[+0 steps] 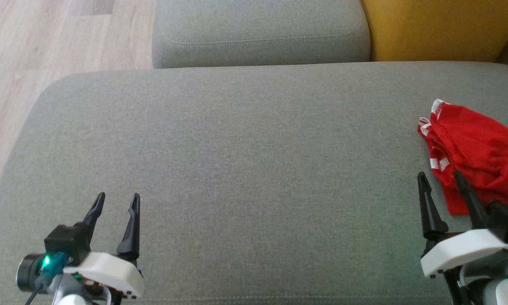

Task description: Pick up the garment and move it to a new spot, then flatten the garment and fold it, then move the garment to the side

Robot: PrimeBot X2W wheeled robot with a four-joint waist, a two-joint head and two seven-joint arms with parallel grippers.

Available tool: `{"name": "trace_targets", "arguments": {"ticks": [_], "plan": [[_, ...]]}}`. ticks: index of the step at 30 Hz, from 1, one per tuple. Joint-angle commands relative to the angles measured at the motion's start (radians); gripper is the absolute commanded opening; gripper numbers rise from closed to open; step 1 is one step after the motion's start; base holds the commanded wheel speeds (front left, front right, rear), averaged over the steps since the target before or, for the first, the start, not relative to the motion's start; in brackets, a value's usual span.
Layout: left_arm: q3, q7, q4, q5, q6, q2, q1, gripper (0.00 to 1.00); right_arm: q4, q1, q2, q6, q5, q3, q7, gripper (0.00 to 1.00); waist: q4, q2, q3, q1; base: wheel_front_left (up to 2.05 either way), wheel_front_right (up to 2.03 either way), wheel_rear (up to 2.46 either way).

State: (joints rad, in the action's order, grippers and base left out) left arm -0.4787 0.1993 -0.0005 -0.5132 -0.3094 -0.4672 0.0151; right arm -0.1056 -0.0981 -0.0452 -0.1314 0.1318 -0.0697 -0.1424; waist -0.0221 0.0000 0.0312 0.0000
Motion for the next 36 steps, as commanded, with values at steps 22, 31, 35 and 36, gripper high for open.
{"name": "trace_targets", "arguments": {"ticks": [22,31,35,36], "plan": [[0.03,-0.026,0.057,-0.106,0.039,0.057,0.008,0.0,0.081,0.012,0.0,0.0,0.146,-0.001,0.003,0.0,-0.001,0.0,-0.006,0.0,0.0,0.0,0.0],[0.066,-0.043,0.074,-0.178,0.068,0.08,-0.002,0.0,0.1,0.025,0.0,0.0,0.24,-0.004,0.005,0.0,0.001,0.0,-0.008,0.0,0.0,0.0,0.0],[0.085,-0.052,0.082,-0.214,0.083,0.091,-0.007,0.0,0.11,0.032,0.0,0.0,0.287,-0.006,0.006,0.0,0.002,0.0,-0.009,0.0,0.0,0.0,0.0],[0.089,-0.055,0.084,-0.224,0.086,0.094,-0.009,0.0,0.112,0.034,0.0,0.0,0.299,-0.006,0.006,0.0,0.002,0.0,-0.009,0.0,0.0,0.0,0.0]]}}
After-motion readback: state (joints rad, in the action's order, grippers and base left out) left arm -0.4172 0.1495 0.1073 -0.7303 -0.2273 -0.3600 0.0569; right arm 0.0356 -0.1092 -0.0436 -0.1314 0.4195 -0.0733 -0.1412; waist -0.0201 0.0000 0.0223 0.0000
